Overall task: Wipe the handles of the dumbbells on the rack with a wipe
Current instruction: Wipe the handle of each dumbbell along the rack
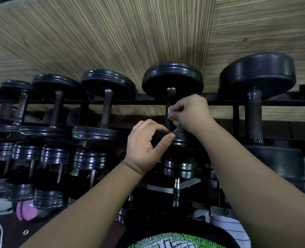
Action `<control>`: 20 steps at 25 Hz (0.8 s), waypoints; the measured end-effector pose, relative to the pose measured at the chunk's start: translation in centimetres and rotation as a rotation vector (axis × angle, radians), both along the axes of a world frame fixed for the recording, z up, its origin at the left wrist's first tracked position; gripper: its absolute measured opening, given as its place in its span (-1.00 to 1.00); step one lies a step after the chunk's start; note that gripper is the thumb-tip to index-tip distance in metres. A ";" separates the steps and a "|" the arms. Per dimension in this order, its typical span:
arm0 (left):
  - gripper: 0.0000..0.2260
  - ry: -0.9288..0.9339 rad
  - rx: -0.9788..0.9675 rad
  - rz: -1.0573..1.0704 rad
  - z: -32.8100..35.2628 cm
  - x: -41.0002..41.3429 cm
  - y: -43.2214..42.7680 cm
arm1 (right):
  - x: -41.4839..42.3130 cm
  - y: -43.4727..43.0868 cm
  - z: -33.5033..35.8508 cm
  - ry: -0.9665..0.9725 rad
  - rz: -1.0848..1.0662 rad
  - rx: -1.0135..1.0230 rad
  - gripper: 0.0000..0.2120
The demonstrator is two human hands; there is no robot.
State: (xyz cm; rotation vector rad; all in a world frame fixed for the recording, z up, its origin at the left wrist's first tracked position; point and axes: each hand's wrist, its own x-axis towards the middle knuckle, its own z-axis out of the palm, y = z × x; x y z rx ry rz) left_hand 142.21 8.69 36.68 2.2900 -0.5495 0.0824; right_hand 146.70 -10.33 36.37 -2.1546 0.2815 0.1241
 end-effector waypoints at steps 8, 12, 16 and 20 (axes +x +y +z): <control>-0.72 0.066 -0.064 0.041 0.6 -0.5 -0.3 | -2.4 -1.4 3.7 0.019 0.186 0.013 -0.97; -0.95 0.204 -0.128 0.040 1.9 -0.2 -0.9 | -6.5 -5.3 5.7 -0.091 0.024 0.033 -0.94; -0.98 0.238 -0.151 0.090 4.3 0.8 -3.6 | -10.9 -11.1 8.3 -0.162 -0.165 0.047 -0.94; -0.93 0.152 -0.112 -0.259 5.3 -0.8 -10.4 | -14.5 -16.3 9.1 -0.225 -0.433 0.131 -0.89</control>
